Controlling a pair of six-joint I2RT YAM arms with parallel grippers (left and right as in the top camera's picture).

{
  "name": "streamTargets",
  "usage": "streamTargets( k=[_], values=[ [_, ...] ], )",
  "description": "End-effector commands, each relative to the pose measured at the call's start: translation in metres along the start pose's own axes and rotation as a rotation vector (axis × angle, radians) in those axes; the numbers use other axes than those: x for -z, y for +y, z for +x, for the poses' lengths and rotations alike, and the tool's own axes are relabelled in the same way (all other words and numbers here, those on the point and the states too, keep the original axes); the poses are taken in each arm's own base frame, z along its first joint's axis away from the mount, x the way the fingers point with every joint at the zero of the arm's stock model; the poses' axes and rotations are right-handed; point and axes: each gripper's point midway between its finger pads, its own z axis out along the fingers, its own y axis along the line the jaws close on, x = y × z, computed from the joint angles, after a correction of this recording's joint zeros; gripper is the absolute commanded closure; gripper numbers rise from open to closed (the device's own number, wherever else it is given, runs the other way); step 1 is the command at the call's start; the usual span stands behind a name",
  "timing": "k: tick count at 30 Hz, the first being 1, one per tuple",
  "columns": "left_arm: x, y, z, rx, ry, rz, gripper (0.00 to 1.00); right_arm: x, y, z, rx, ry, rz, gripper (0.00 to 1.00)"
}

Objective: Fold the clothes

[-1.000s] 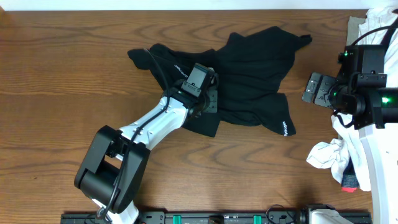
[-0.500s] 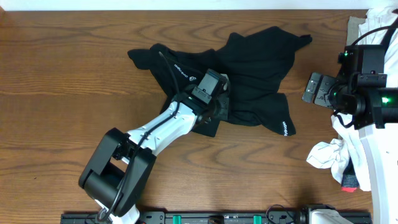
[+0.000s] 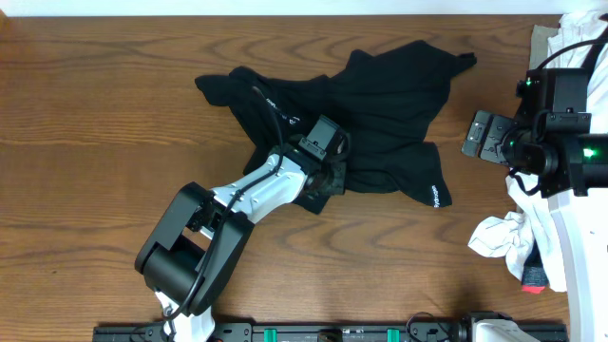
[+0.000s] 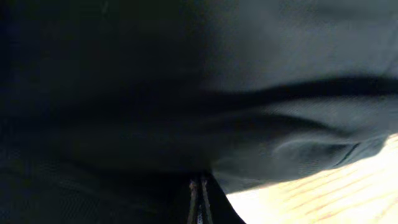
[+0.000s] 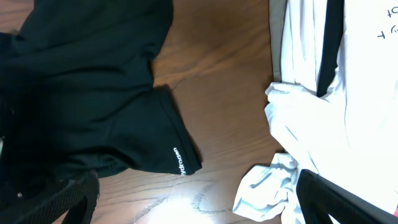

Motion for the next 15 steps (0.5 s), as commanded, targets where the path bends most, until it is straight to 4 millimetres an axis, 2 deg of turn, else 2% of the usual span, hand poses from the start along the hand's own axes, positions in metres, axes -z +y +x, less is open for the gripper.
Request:
streamTargets(
  k=[1,10,15],
  values=[
    [-0.002,0.015,0.014,0.021,0.049,-0.059,0.94,0.001,-0.003,-0.002,-0.003,-0.006,0.008,0.01],
    [0.014,0.069,0.055,0.062,0.205,-0.299,0.93,0.001,-0.003,-0.002,-0.003,-0.006,0.008,0.01],
    [0.03,0.108,0.062,0.113,0.245,-0.437,0.93,0.001,-0.003,-0.002,-0.003,-0.006,0.008,0.01]
  ],
)
